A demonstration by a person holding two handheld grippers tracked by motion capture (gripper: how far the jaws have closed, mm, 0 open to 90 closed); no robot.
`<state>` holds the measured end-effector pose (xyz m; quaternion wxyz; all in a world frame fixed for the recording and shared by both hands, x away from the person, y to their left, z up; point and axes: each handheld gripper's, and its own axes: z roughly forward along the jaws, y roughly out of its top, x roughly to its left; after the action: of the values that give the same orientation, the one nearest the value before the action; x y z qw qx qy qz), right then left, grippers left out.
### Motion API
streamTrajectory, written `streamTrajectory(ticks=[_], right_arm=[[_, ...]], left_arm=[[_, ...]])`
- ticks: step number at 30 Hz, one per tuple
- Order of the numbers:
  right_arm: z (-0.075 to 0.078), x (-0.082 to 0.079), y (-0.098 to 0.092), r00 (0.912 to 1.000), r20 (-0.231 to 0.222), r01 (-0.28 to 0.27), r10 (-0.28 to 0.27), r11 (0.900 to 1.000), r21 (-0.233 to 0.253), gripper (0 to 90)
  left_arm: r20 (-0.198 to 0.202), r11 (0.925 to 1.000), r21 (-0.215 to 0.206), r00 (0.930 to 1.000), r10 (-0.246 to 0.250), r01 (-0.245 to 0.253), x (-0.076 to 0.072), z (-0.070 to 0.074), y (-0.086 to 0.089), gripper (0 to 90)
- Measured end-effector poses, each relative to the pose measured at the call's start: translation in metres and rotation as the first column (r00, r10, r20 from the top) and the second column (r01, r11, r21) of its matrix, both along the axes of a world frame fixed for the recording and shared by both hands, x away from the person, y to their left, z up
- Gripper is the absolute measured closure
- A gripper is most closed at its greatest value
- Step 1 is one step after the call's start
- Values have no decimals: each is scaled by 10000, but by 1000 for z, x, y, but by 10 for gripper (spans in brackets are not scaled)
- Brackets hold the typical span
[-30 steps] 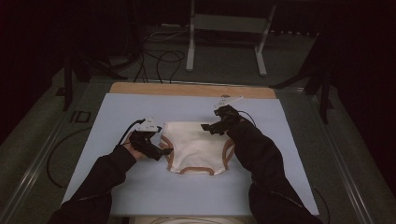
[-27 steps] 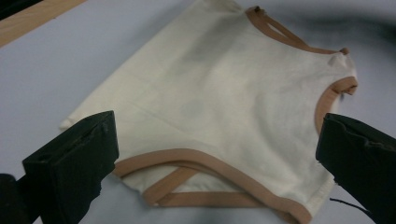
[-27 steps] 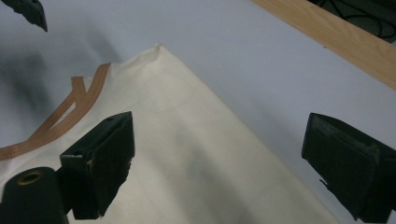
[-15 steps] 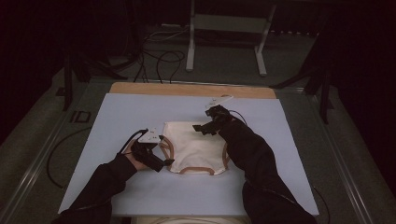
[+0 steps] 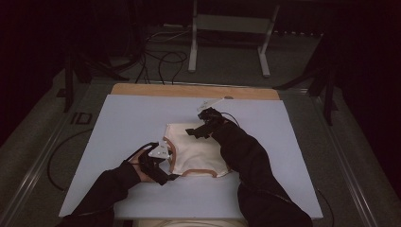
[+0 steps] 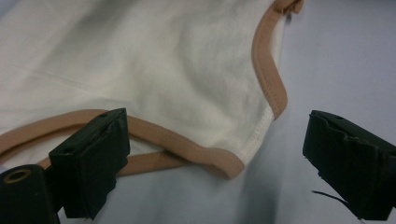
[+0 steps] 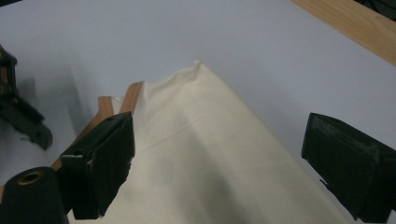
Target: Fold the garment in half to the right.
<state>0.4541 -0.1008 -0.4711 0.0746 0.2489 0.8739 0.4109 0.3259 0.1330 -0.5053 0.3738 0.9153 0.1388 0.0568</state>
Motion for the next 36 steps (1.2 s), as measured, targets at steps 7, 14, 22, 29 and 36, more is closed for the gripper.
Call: streamTrajectory(ticks=[7, 14, 22, 29, 36], right_arm=[[-4, -1, 14, 9995, -124, -282, 281, 9996, -54, 95], [-8, -1, 23, 9987, -232, -458, 454, 9988, -159, 96], [-10, 1, 29, 9982, -264, -537, 532, 9984, -197, 95], [-11, 3, 37, 9969, -285, -738, 731, 9969, -257, 96], [-7, 6, 47, 9960, -234, -868, 866, 9962, -65, 104]], left_arm=[[256, 9972, 424, 9977, -628, 617, -5, -6, -4, 190], [514, 9943, 622, 9946, -900, 867, -7, -11, -5, 341], [926, 9942, 586, 9911, -958, 906, -7, -13, -8, 509], [962, 9920, 563, 9883, -1181, 1130, -8, -13, -12, 743], [782, 9946, 404, 9921, -985, 955, -3, -12, -11, 859]])
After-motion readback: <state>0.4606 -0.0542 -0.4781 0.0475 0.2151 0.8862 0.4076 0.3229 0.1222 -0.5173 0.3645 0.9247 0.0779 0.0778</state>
